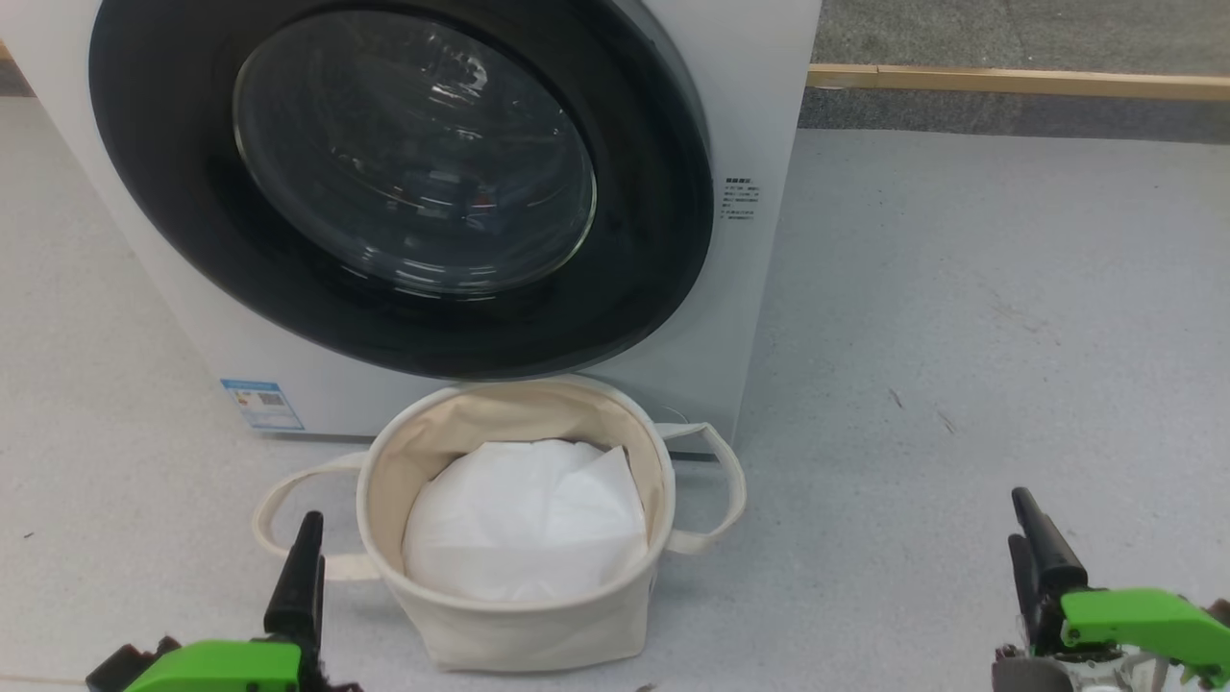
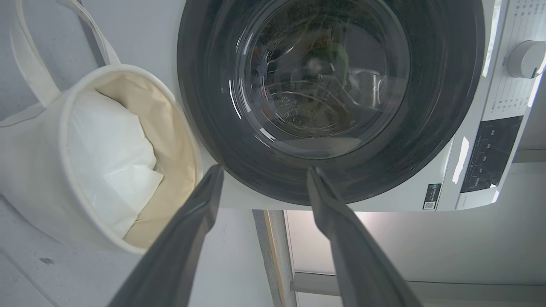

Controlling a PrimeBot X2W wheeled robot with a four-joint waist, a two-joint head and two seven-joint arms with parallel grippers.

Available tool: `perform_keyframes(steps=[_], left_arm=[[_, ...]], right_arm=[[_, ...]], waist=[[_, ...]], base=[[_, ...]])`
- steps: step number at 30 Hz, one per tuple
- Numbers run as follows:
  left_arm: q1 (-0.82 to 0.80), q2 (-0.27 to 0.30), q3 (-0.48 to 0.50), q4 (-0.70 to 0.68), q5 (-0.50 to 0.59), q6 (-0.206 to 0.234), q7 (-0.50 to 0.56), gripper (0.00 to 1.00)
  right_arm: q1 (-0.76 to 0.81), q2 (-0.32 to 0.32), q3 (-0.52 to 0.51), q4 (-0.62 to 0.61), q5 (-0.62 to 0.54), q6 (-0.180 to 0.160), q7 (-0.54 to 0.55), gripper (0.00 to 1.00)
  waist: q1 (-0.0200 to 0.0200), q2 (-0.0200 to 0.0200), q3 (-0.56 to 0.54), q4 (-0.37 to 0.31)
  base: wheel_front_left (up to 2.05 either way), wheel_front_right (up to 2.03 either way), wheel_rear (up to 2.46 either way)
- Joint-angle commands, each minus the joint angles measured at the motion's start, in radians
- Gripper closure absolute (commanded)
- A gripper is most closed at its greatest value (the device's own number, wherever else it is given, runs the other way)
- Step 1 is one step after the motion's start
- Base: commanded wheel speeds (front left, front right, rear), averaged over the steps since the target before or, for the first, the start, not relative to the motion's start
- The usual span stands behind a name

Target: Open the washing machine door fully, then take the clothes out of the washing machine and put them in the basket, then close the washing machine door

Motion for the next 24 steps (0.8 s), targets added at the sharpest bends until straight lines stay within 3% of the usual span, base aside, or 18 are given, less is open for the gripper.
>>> perform_keyframes(steps=[1,24], left_arm=[[-0.062,0.025,0.001,-0.038,0.025,0.003,-0.016,0.0],[-0.119,0.1,-0.131,-0.027,0.378,0.033,-0.108,0.0]], right_arm=[[-0.067,-0.028,0.02,-0.046,-0.043,0.001,-0.016,0.0],[-0.119,-0.093,0.15,-0.067,-0.4,0.002,-0.083,0.0]], waist=[[-0.0001,0.0,0.0,0.001],[-0.0001,0.0,-0.005,0.011]], base=[[0.0,0.0,0.0],[0.0,0.0,0.0]])
